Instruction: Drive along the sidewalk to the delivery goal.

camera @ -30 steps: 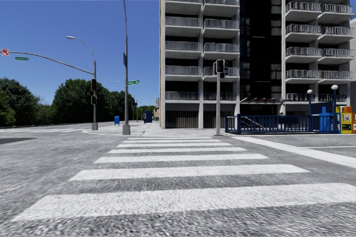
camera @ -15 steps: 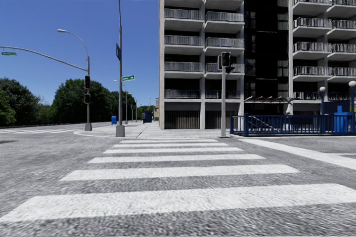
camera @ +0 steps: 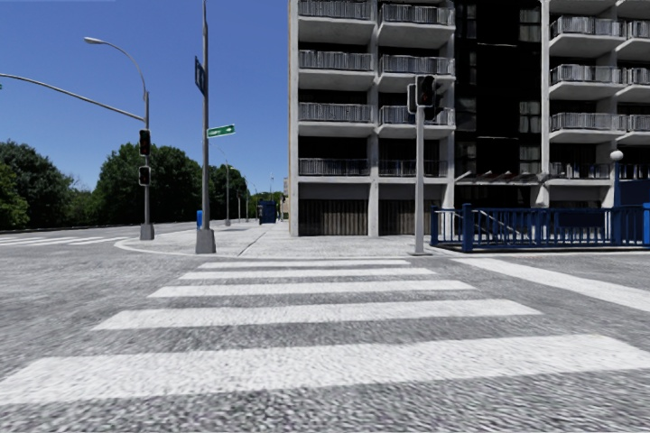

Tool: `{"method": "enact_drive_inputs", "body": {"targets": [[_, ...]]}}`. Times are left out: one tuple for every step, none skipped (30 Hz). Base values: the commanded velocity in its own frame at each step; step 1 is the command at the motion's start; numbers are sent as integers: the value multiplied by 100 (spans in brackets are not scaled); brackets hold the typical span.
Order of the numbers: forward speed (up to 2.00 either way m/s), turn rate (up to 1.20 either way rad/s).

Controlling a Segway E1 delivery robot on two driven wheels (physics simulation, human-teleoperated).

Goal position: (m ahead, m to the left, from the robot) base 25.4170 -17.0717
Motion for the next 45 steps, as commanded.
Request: {"method": "enact_drive_inputs", "body": {"targets": [[200,0],[200,0],[200,0],[200,0],[200,0],[200,0],[200,0],[200,-4],[200,-5],[200,-5],[200,-10],[200,-18],[200,-24],[200,-24],[200,-26],[200,-27],[200,-27],[200,-27],[200,-27],[200,-27],[200,-27],[200,-27],[200,-27],[200,-27],[200,-27],[200,-27],[200,-27],[200,-27],[200,-27],[200,-27],[200,-27],[200,-26],[200,-26],[200,-22],[200,-11],[200,0],[200,0],[200,0],[200,0],[200,0],[200,0],[200,0],[200,0],[200,0],[200,0]]}}
